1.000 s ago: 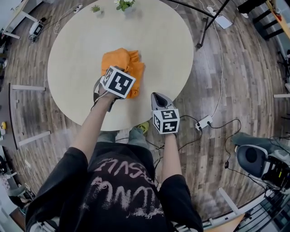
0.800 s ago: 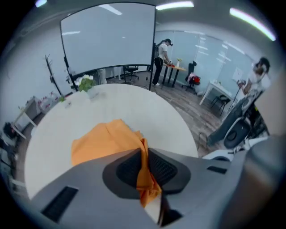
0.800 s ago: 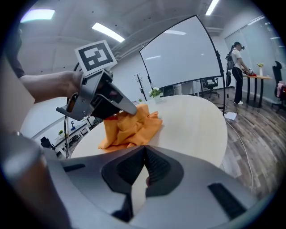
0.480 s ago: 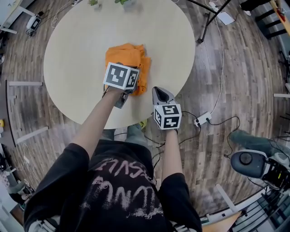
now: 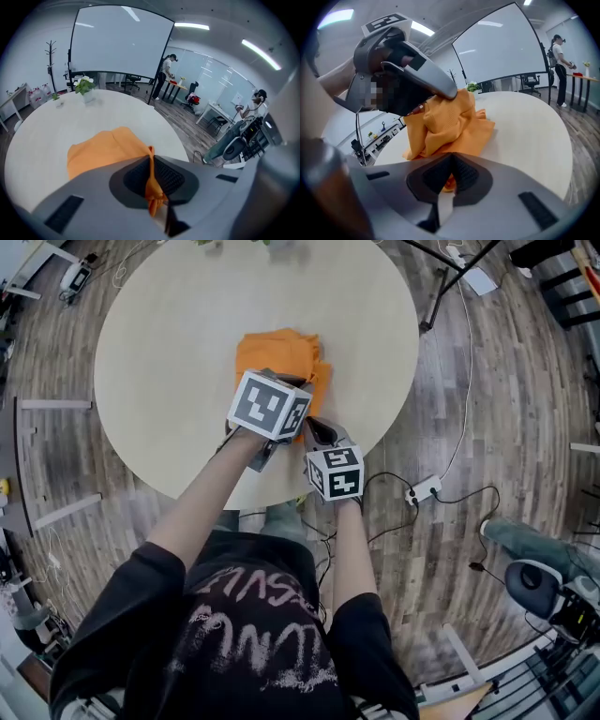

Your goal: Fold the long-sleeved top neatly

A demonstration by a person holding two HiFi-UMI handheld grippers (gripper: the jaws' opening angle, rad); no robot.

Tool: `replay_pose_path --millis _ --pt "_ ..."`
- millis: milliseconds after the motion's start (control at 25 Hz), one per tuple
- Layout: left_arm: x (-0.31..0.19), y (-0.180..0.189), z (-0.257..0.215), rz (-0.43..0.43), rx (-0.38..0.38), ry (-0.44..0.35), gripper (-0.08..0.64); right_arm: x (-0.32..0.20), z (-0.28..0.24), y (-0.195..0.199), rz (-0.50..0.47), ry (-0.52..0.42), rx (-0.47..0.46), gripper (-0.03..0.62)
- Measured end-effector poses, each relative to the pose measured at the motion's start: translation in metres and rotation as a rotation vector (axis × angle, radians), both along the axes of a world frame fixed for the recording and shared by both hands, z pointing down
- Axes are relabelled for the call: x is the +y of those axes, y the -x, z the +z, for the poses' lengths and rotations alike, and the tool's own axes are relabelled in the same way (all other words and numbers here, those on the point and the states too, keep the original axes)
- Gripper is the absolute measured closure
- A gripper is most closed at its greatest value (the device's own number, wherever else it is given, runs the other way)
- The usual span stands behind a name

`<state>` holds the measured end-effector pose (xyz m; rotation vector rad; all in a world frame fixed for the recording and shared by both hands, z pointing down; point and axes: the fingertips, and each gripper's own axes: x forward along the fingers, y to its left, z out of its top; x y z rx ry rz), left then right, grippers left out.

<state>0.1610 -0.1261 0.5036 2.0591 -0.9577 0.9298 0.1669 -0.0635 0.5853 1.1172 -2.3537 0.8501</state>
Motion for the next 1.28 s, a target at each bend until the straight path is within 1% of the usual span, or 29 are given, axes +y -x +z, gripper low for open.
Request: replay_pose_path --millis 200,320,400,480,560,680,760,800,920,1000,1080,1160,1240,1280 --pt "0.012 -0.030 0.026 0.088 0.003 0.044 0.521 0.008 0.003 -0.010 0.008 0.008 0.011 0.588" --pt "0.016 -0.038 0.043 0.139 0.040 0.076 0.520 0.021 0.004 -0.025 0.034 0.013 0.030 0.588" --pt "0.015 -0.041 0.052 0.150 0.067 0.089 0.520 0.028 0.001 -0.040 0.076 0.015 0.026 0.588" --pt "0.015 -0.044 0.060 0.144 0.091 0.099 0.517 0.033 -0.002 -0.054 0.119 0.013 0.024 0.588" --pt "0.017 -0.048 0.067 0.146 0.103 0.095 0.510 0.038 -0.003 -0.065 0.152 0.011 0.033 0.588" --pt "0.028 -0.054 0.063 0.182 0.129 0.068 0.473 0.045 -0.004 -0.077 0.189 0.007 0.049 0.588" --pt "0.037 -0.060 0.051 0.224 0.151 0.030 0.429 0.046 -0.007 -0.085 0.214 -0.001 0.056 0.588" --pt "0.039 -0.062 0.045 0.249 0.149 -0.003 0.409 0.045 -0.009 -0.088 0.226 -0.008 0.059 0.588" --pt "0.047 -0.059 0.031 0.338 0.103 -0.106 0.400 0.041 -0.016 -0.090 0.249 -0.035 0.067 0.588" --pt "0.056 -0.055 0.023 0.373 0.096 -0.147 0.399 0.041 -0.020 -0.085 0.253 -0.049 0.073 0.588" --pt "0.066 -0.049 0.014 0.381 0.132 -0.160 0.400 0.043 -0.024 -0.078 0.252 -0.056 0.079 0.588" --pt "0.076 -0.045 0.007 0.389 0.179 -0.146 0.410 0.046 -0.030 -0.074 0.255 -0.064 0.085 0.588" --pt "0.085 -0.038 0.003 0.393 0.193 -0.141 0.439 0.049 -0.035 -0.071 0.263 -0.073 0.094 0.588" --pt "0.087 -0.032 0.002 0.387 0.193 -0.151 0.469 0.051 -0.037 -0.068 0.267 -0.079 0.100 0.588"
